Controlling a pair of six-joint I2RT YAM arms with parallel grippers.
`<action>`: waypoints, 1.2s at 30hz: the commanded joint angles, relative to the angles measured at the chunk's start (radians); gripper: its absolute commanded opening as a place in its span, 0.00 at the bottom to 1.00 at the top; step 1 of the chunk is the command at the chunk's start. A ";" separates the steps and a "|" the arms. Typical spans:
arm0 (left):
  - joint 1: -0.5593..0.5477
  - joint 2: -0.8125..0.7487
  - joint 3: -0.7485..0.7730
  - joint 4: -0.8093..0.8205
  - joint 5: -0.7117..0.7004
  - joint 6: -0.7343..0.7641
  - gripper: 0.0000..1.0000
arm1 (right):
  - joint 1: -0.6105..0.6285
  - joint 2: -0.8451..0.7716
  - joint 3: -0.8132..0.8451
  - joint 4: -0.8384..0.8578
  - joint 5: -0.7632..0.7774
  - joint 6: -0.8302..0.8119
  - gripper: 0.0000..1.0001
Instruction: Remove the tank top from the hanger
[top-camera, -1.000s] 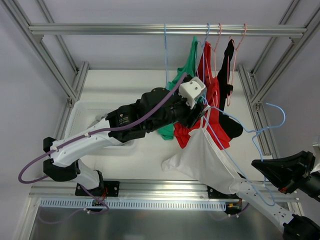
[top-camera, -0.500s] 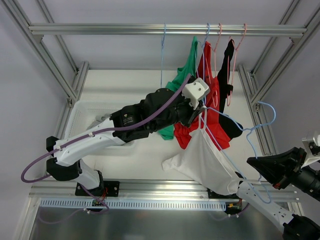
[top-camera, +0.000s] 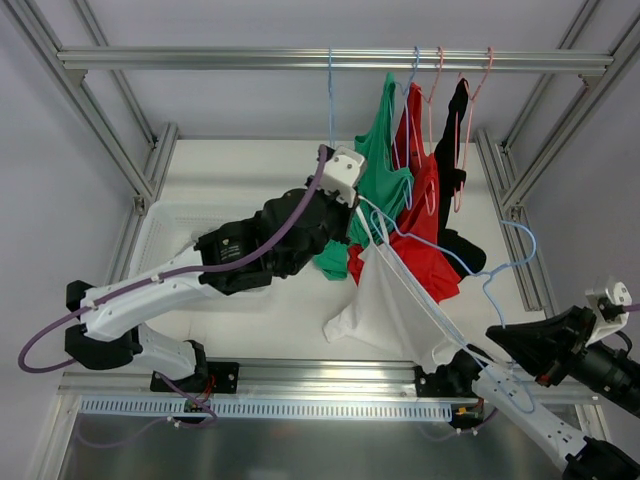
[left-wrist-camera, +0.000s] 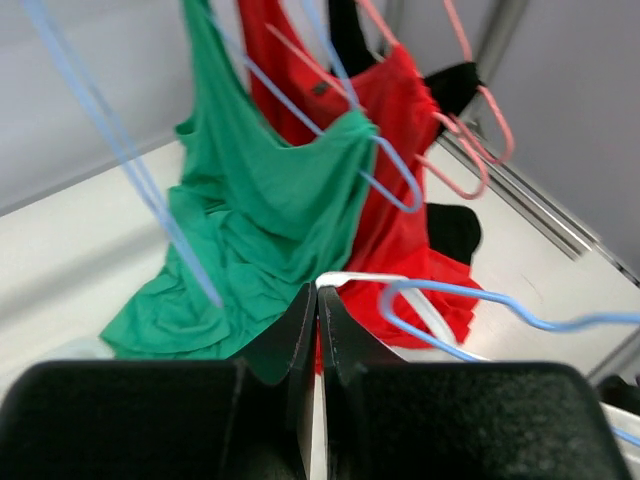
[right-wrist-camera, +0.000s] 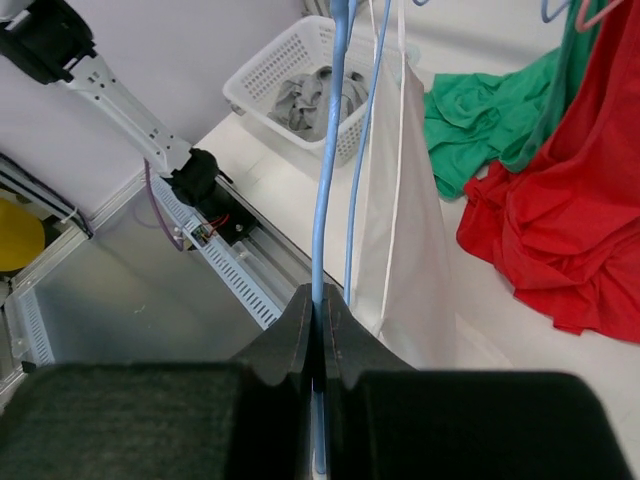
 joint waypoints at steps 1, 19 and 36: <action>-0.008 -0.085 -0.042 0.055 -0.176 -0.048 0.00 | 0.001 -0.064 -0.020 0.100 -0.100 -0.025 0.00; -0.012 -0.373 -0.591 0.350 0.822 -0.119 0.00 | -0.014 -0.204 -0.610 1.333 -0.108 0.094 0.00; -0.071 -0.369 -0.963 0.460 0.492 -0.336 0.00 | -0.014 -0.185 -0.863 1.679 0.183 -0.185 0.00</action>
